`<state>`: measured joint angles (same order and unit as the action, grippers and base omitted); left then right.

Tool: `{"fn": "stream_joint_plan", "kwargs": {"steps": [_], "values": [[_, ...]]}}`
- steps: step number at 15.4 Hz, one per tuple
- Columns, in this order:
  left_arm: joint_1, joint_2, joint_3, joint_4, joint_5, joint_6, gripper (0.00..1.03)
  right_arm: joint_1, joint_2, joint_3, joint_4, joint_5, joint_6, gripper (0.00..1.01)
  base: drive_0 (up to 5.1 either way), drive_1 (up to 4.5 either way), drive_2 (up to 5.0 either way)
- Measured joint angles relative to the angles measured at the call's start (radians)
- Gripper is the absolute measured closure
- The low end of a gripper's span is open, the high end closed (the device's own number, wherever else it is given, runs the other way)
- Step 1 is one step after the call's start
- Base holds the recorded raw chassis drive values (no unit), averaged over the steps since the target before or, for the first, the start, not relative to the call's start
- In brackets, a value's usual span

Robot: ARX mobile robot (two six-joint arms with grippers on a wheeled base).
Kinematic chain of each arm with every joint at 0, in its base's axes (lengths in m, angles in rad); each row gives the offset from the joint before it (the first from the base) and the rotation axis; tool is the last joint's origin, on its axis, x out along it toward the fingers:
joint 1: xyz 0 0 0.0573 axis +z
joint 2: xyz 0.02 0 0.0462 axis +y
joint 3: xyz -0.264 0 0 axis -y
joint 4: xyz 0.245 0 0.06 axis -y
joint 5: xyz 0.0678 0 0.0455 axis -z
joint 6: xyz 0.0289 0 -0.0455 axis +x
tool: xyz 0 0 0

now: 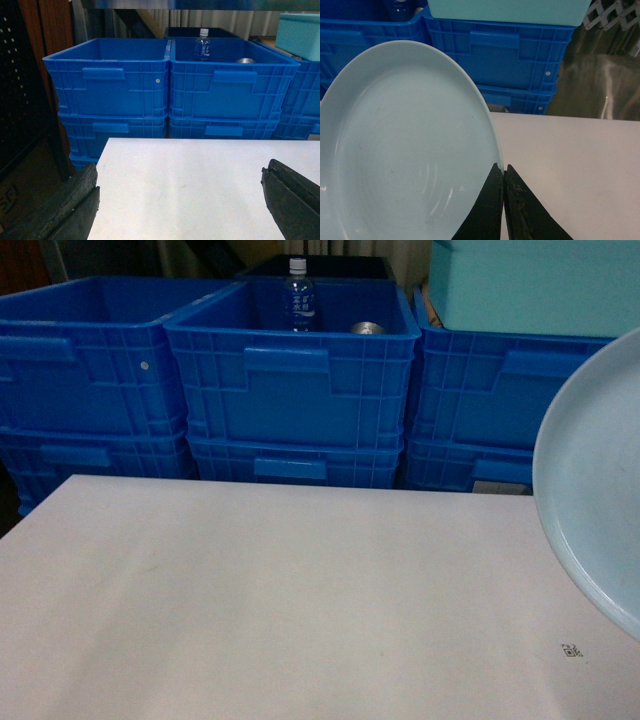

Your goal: Place blue tray on left shelf second layer neatly

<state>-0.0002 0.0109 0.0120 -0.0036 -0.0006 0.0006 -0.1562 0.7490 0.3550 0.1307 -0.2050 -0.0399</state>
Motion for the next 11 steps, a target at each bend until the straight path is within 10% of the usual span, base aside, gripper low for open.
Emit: {"fn": "stream_joint_plan", "kwargs": {"steps": [11], "values": [[0.0, 0.0, 0.0, 0.0, 0.0, 0.0, 0.05, 0.024, -0.005, -0.037, 0.03, -0.005, -0.077, 0.99, 0.0, 0.0, 0.0]]}}
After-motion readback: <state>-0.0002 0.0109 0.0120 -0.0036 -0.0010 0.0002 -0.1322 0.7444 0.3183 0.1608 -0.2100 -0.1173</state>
